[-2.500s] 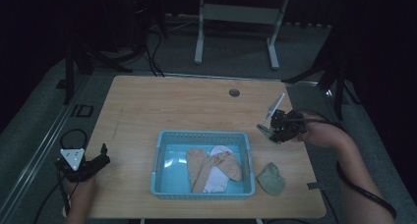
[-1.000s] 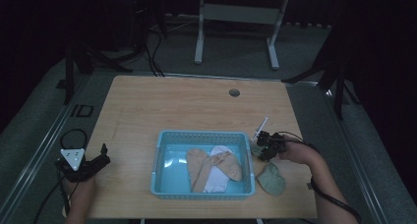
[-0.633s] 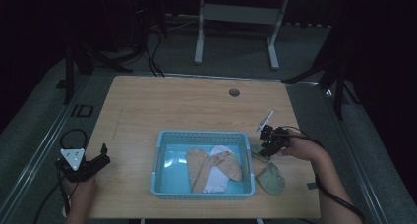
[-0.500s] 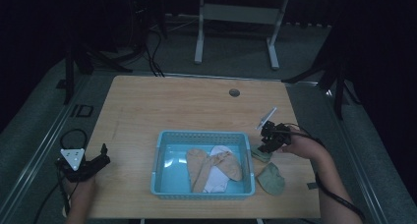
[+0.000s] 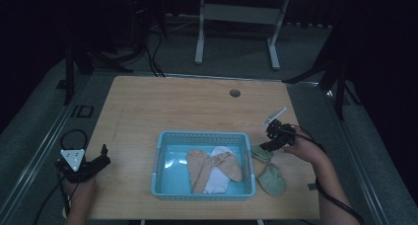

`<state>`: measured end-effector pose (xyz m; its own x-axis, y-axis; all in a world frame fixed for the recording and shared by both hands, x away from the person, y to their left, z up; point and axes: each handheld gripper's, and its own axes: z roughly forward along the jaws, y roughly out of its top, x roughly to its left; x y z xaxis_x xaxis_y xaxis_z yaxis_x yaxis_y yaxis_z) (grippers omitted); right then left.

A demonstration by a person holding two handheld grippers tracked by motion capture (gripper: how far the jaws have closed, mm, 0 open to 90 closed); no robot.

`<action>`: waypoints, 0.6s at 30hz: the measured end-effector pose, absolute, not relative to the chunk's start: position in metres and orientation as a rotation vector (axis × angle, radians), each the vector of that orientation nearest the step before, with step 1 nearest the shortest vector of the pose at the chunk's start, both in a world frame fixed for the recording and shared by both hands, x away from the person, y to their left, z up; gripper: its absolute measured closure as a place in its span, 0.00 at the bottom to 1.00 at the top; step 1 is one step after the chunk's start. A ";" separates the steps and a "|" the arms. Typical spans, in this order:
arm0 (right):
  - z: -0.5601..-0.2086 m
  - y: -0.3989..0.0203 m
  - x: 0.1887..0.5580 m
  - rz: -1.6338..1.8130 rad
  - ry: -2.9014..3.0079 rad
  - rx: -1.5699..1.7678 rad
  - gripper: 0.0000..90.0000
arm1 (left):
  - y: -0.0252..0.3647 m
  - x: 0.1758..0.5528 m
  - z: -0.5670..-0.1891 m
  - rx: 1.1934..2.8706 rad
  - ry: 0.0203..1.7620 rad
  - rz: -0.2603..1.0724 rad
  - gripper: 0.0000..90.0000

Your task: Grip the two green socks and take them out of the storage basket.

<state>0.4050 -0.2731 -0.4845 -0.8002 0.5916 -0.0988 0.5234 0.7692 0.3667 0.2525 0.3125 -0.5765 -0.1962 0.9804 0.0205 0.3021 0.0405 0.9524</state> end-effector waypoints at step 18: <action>-0.495 -0.319 0.397 0.761 2.528 1.131 0.15 | 0.312 0.252 -0.576 1.325 1.594 1.188 0.00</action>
<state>0.3971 -0.3194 -0.4950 -0.6594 0.7512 -0.0292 0.6104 0.5577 0.5626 0.2523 0.3124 -0.5765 -0.1979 0.9800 0.0211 0.3008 0.0402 0.9529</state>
